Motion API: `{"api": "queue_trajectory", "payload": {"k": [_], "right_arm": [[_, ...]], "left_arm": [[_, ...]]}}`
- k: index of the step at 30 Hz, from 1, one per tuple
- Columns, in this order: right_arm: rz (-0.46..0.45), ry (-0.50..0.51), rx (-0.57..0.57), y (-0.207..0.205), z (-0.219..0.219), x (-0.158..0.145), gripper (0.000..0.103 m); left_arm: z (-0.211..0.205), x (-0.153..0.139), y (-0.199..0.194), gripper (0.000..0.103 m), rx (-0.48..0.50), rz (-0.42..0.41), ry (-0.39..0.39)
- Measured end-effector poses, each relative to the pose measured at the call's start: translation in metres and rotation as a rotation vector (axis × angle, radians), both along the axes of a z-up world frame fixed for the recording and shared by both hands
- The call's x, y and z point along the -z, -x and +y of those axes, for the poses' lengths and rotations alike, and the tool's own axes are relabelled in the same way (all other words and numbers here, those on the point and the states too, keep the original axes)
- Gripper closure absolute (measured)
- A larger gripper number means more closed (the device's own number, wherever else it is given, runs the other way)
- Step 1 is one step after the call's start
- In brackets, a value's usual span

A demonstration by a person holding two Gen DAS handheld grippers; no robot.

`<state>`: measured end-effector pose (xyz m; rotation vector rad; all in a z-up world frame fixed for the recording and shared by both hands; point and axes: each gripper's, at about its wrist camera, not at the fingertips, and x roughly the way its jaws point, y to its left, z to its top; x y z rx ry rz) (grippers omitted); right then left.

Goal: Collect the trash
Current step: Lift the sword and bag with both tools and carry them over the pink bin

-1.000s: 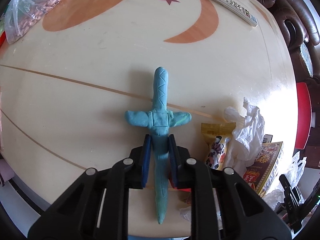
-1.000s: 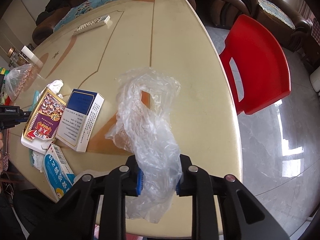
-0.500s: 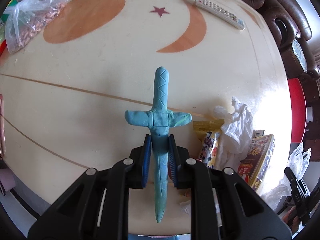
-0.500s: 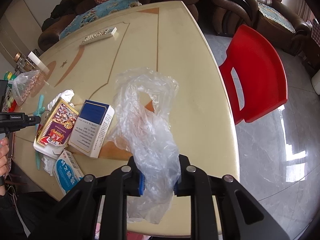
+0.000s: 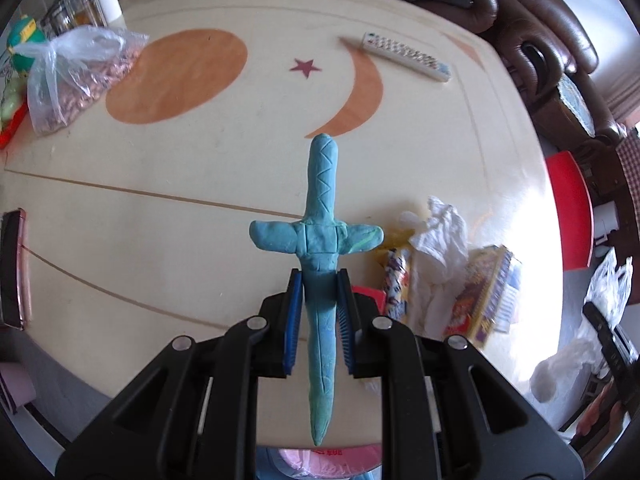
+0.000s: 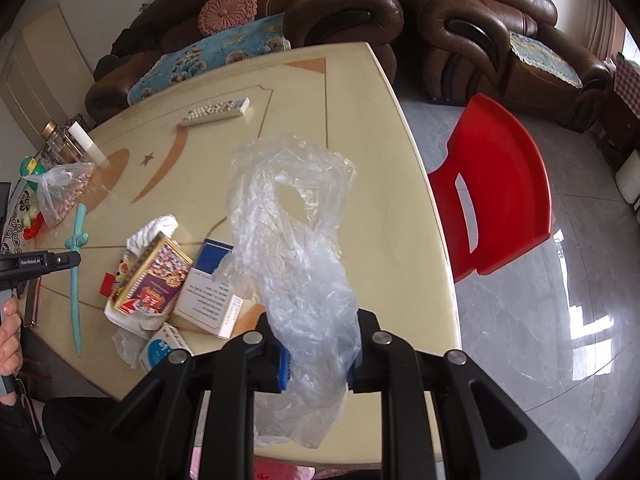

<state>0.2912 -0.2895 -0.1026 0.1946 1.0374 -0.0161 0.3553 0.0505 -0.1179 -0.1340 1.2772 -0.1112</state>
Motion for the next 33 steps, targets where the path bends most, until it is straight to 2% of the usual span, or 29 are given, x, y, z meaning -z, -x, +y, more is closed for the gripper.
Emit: {"api": "queue_trajectory", "payload": {"k": [8, 18, 25, 33], "right_arm": [[-0.074, 0.016, -0.078, 0.031, 0.042, -0.042, 0.084], [-0.146, 0.043, -0.179, 0.099, 0.097, -0.081, 0.084], [-0.158, 0.077, -0.241, 0.145, 0.130, -0.088, 0.084], [-0.154, 0.104, -0.283, 0.190, 0.154, -0.079, 0.084]], "left_arm": [[0.002, -0.042, 0.043, 0.085, 0.056, -0.094, 0.008], [-0.004, -0.079, 0.121, 0.085, 0.156, -0.187, 0.021], [-0.009, -0.088, 0.176, 0.085, 0.217, -0.231, 0.022], [-0.016, -0.085, 0.222, 0.085, 0.271, -0.257, 0.034]]}}
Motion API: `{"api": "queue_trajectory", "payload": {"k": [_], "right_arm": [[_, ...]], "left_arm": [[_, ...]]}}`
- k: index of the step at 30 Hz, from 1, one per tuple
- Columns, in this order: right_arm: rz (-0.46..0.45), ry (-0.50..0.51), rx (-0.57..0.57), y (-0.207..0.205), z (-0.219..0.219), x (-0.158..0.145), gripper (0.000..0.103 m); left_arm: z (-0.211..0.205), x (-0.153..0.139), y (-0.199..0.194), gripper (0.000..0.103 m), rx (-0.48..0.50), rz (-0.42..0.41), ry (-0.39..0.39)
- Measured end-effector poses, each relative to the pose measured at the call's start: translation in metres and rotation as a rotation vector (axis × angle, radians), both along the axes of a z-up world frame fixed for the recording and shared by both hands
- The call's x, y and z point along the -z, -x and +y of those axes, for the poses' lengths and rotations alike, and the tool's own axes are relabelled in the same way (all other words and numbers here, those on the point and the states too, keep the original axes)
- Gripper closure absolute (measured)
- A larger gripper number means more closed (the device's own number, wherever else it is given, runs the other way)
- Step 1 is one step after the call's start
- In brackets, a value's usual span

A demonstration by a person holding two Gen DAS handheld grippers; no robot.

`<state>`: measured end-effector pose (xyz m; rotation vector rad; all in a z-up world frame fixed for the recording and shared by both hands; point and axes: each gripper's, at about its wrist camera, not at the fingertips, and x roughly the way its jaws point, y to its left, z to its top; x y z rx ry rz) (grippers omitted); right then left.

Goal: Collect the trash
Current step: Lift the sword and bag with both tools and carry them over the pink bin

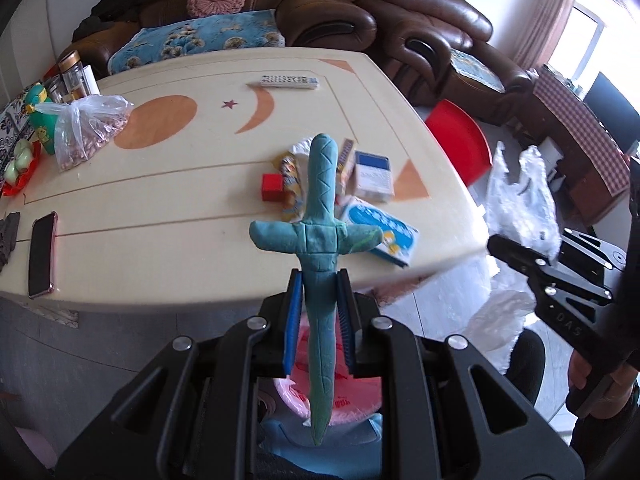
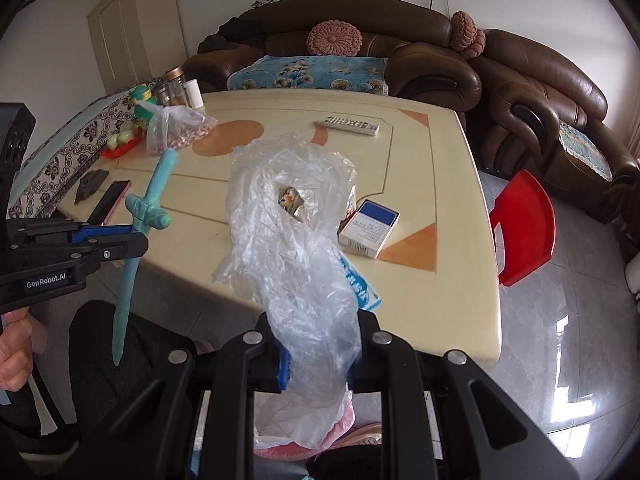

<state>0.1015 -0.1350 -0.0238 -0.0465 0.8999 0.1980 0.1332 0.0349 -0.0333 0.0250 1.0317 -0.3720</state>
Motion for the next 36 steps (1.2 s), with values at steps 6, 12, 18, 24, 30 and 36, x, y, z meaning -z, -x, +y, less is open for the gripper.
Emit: {"api": "queue_trajectory", "payload": {"k": [6, 12, 18, 24, 30, 36], "right_arm": [[0.025, 0.006, -0.011, 0.021, 0.009, 0.018, 0.084], [0.038, 0.028, -0.009, 0.035, 0.014, 0.038, 0.084], [0.069, 0.055, 0.001, 0.040, 0.018, 0.069, 0.084], [0.105, 0.047, 0.010, 0.039, 0.018, 0.100, 0.084], [0.160, 0.027, 0.014, 0.033, 0.020, 0.135, 0.084], [0.217, 0.018, 0.015, 0.027, 0.020, 0.168, 0.084]], "left_arm": [[-0.009, 0.022, 0.020, 0.085, 0.042, 0.010, -0.010], [-0.015, 0.045, 0.032, 0.085, 0.071, 0.013, -0.022], [-0.022, 0.079, 0.038, 0.085, 0.084, 0.062, -0.045], [-0.029, 0.111, 0.040, 0.085, 0.104, 0.099, -0.062], [-0.033, 0.134, 0.042, 0.085, 0.112, 0.131, -0.060], [-0.032, 0.158, 0.038, 0.085, 0.120, 0.180, -0.057]]}}
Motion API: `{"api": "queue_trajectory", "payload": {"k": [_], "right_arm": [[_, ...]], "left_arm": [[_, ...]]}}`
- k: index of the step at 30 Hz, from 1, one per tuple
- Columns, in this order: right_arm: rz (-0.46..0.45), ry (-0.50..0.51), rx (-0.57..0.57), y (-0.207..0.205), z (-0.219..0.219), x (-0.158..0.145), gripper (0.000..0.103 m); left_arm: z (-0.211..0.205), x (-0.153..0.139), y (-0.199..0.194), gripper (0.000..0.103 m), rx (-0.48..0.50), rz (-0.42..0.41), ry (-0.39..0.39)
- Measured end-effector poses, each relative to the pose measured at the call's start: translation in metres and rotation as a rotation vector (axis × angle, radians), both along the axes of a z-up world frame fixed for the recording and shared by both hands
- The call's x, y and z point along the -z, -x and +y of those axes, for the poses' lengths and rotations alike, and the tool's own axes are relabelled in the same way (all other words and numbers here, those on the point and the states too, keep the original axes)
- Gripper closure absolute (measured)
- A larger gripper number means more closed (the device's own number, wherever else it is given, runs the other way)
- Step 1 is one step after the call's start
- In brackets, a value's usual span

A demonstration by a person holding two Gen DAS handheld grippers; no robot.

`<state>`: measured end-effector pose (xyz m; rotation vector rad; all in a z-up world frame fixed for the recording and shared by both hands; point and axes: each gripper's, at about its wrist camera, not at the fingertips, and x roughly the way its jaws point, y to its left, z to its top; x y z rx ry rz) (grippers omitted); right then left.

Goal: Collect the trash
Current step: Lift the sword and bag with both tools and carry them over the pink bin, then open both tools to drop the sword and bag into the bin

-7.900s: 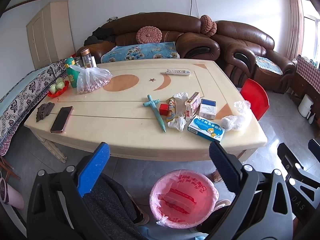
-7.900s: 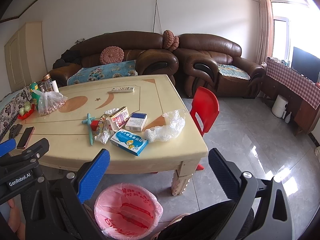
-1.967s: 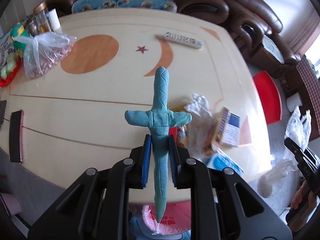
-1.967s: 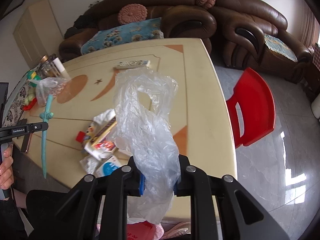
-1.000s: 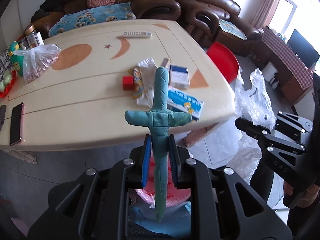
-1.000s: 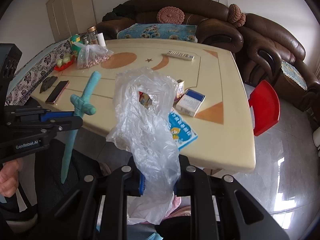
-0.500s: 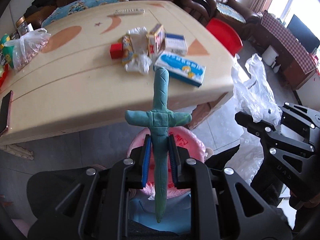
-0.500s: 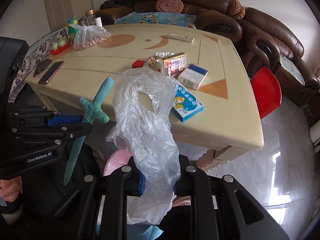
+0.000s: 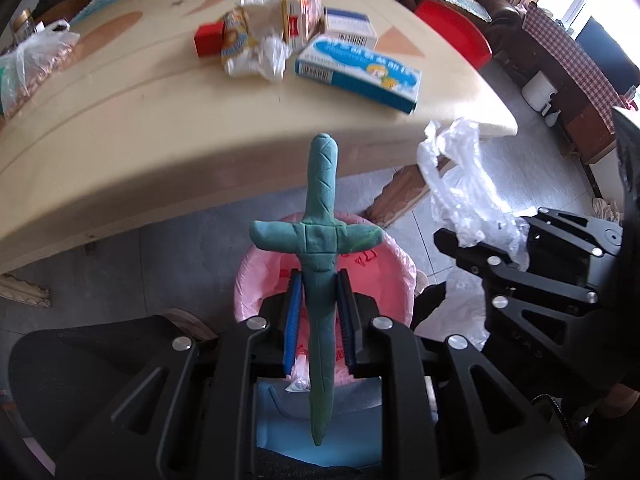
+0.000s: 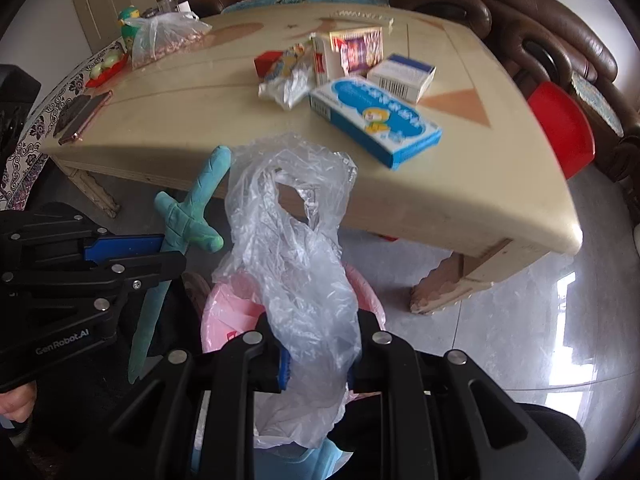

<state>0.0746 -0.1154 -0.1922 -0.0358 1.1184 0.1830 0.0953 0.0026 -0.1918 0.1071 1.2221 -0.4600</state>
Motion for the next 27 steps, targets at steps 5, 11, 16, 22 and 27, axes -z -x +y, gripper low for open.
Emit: {"api": "queue_trajectory", "payload": {"k": [5, 11, 16, 22, 27], "right_arm": [[0.048, -0.008, -0.006, -0.008, 0.005, 0.029, 0.084], [0.107, -0.029, 0.003, -0.023, 0.006, 0.063, 0.084], [0.174, -0.050, 0.017, -0.035, 0.002, 0.097, 0.084], [0.243, -0.026, 0.019, -0.042, -0.005, 0.135, 0.084], [0.271, -0.012, 0.008, -0.050, -0.003, 0.155, 0.083]], "left_arm": [[0.001, 0.025, -0.005, 0.085, -0.017, 0.052, 0.007], [-0.002, 0.056, -0.013, 0.085, -0.023, 0.119, 0.024], [-0.010, 0.090, -0.026, 0.085, -0.052, 0.191, 0.003], [-0.012, 0.126, -0.037, 0.085, -0.085, 0.277, -0.022], [-0.015, 0.147, -0.041, 0.085, -0.095, 0.316, -0.029]]}}
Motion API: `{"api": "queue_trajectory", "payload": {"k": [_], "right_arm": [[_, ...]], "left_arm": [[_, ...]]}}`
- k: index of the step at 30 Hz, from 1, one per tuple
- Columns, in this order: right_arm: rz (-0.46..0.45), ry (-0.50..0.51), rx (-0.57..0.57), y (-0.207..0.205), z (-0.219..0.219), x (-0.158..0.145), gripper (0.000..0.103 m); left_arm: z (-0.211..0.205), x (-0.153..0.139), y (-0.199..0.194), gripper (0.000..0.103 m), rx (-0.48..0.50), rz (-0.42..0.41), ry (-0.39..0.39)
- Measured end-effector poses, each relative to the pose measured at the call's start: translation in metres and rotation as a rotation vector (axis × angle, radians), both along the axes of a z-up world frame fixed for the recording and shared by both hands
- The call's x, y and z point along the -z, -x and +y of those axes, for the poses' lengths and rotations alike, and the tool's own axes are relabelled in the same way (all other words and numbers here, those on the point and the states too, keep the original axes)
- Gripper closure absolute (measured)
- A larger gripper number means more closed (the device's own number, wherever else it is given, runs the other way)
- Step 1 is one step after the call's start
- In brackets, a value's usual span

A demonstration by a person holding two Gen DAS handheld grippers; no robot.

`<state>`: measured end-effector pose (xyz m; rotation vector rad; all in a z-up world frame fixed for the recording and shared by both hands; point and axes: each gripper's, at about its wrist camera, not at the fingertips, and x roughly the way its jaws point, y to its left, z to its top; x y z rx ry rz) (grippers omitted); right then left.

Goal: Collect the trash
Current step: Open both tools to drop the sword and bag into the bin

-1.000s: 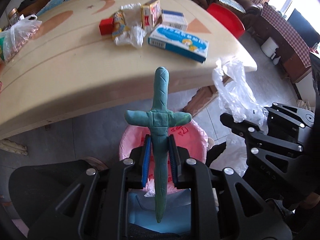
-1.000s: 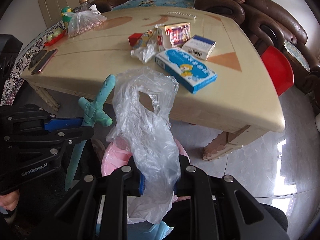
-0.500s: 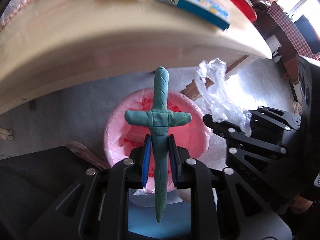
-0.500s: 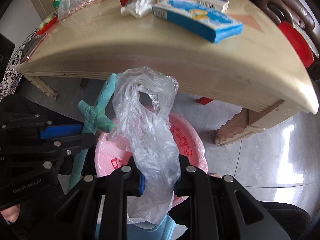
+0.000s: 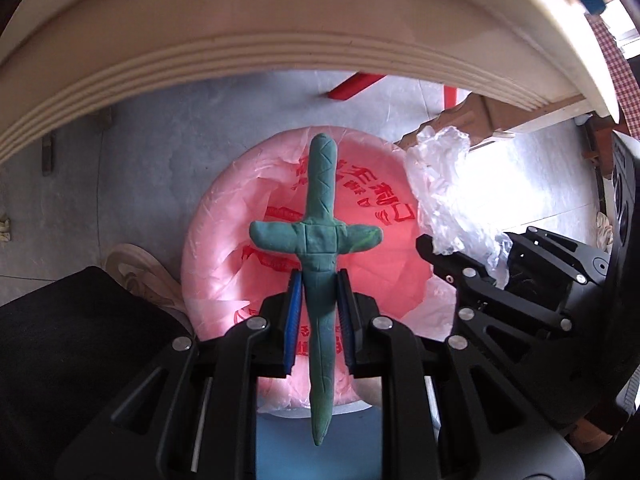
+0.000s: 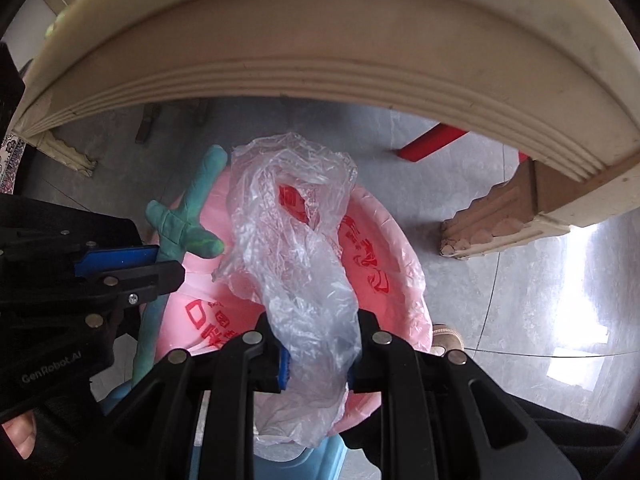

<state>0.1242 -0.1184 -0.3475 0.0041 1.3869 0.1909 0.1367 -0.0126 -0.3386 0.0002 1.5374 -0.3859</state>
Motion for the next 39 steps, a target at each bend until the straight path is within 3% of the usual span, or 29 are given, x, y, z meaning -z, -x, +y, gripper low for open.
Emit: {"api": "queue_trajectory", "payload": {"k": [11, 18, 20, 21, 22, 24, 27, 39], "right_arm": [[0.069, 0.016, -0.052, -0.012, 0.012, 0.045, 0.083], [0.081, 0.018, -0.072, -0.011, 0.020, 0.050, 0.080], [0.071, 0.018, -0.066, -0.012, 0.019, 0.049, 0.071], [0.067, 0.025, -0.064, -0.013, 0.018, 0.050, 0.063], [0.066, 0.031, -0.062, -0.013, 0.016, 0.051, 0.059], [0.066, 0.037, -0.056, -0.013, 0.014, 0.052, 0.050], [0.073, 0.029, -0.043, -0.014, 0.011, 0.052, 0.048], [0.089, 0.015, -0.024, -0.015, 0.009, 0.052, 0.047]], "left_arm": [[0.001, 0.040, -0.014, 0.085, -0.037, 0.099, -0.025], [0.001, 0.058, -0.020, 0.085, -0.063, 0.129, -0.038], [0.006, 0.061, -0.023, 0.075, -0.092, 0.138, -0.044], [0.009, 0.065, -0.024, 0.056, -0.112, 0.147, -0.048], [0.012, 0.065, -0.025, 0.046, -0.129, 0.147, -0.036], [0.016, 0.063, -0.026, 0.044, -0.150, 0.139, -0.031], [0.014, 0.058, -0.026, 0.035, -0.135, 0.112, -0.052], [0.016, 0.054, -0.025, 0.034, -0.130, 0.104, -0.056]]}}
